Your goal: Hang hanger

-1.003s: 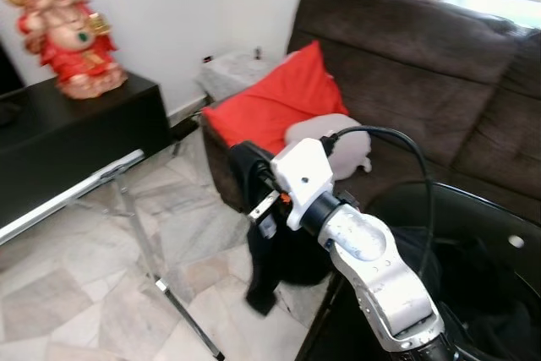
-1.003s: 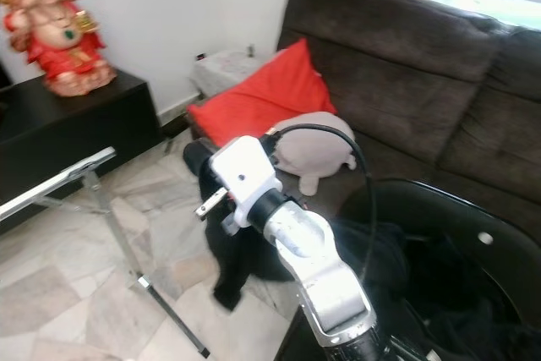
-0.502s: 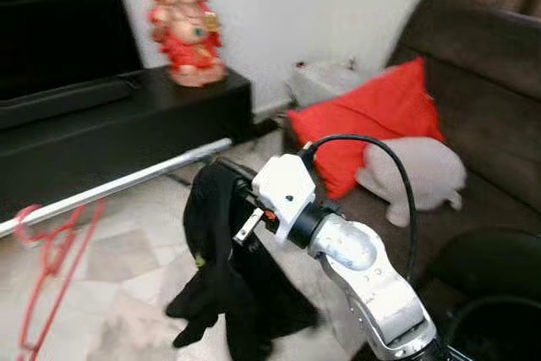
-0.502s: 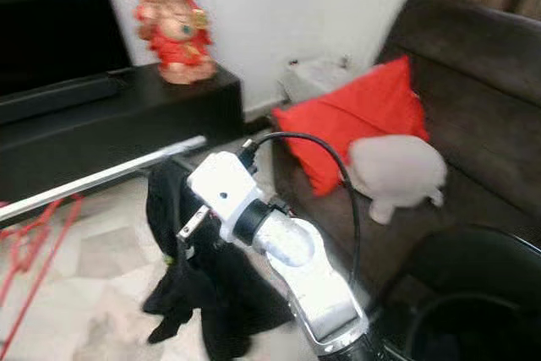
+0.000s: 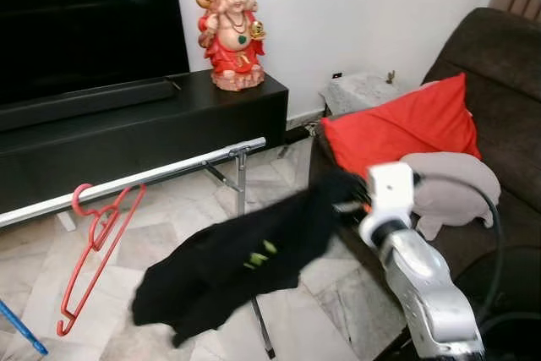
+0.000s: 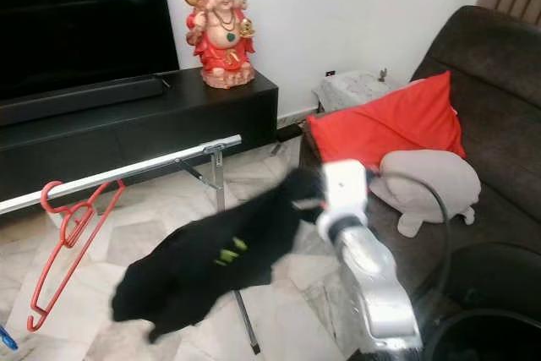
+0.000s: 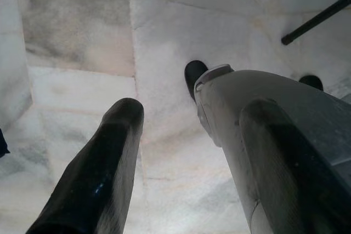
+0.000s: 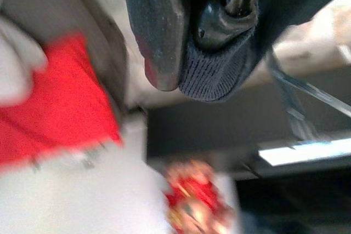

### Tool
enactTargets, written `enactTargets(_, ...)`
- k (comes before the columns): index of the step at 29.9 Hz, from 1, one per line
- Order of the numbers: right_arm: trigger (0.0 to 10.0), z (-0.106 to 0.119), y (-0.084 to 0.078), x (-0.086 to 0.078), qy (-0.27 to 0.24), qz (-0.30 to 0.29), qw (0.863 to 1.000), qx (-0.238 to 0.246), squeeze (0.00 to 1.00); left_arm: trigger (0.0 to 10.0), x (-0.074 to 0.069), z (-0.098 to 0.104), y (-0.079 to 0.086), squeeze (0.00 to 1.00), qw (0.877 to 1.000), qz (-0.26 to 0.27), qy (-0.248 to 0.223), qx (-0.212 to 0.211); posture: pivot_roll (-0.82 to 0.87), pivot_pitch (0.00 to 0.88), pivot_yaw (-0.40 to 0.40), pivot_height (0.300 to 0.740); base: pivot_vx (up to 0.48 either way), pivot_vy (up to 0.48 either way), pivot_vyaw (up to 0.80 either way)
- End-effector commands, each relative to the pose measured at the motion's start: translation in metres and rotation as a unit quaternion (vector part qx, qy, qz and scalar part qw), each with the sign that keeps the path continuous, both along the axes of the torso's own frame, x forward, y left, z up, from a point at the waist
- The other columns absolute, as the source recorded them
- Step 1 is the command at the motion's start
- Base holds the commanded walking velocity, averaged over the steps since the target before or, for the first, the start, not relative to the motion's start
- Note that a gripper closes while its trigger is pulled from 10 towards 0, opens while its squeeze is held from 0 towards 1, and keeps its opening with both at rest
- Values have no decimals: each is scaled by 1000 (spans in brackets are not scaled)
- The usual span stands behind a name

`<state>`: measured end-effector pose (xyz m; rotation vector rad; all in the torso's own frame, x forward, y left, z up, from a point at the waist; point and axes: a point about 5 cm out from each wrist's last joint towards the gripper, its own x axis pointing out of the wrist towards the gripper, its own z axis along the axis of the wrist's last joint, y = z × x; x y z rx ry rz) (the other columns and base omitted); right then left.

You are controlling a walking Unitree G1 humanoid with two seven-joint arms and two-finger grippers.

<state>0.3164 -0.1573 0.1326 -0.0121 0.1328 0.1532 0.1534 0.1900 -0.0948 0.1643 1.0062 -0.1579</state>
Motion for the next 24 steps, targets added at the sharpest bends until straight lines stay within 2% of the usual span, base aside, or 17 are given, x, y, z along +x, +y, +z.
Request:
enactTargets(1, 10000, 4, -5, 3, -18, -17, 1000, 10, 0, 10000, -4, -2, -1, 0, 1000, -1, 6, 3, -55, 4, 15, 740, 0, 0, 0)
enactTargets(3, 10000, -12, -17, 4, 8, -58, 997, 48, 0, 10000, -3, -1, 0, 0, 1000, 10, -5, 6, -49, 6, 14, 740, 0, 0, 0)
enactTargets(6, 10000, -10, -15, 4, -1, -54, 997, 60, 0, 10000, -3, -1, 1, 0, 1000, 14, -12, 12, -42, 11, 14, 740, 0, 0, 0)
enactTargets(15, 10000, -10, -6, 7, -13, -37, 997, 61, 0, 10000, -4, -1, 2, 0, 1000, 28, -7, 11, -35, 19, 14, 740, 0, 0, 0)
enactTargets(24, 10000, -17, -9, 5, -8, -32, 998, 46, 0, 10000, -4, -1, 2, 0, 1000, 27, -7, 9, -35, 21, 13, 740, 0, 343, 0)
